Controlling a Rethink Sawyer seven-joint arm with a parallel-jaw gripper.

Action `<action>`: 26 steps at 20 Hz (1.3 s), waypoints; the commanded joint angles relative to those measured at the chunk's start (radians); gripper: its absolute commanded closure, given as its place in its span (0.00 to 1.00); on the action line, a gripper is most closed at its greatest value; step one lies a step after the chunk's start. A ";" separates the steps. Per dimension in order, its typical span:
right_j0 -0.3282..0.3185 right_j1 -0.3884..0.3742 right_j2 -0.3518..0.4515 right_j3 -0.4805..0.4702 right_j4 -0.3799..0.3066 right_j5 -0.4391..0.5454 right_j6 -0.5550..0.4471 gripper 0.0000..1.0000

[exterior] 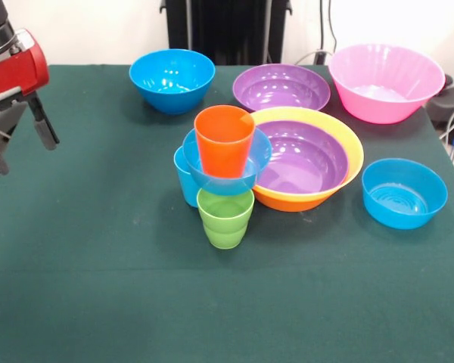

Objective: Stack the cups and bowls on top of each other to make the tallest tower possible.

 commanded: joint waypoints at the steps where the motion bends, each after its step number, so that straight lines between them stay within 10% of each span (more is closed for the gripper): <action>1: 0.070 0.006 -0.002 -0.010 -0.017 0.060 0.054 0.00; 10: 0.110 -0.103 -0.051 0.154 -0.034 0.027 0.098 0.00; 26: 0.161 -0.129 -0.091 0.155 -0.138 0.297 -0.085 0.00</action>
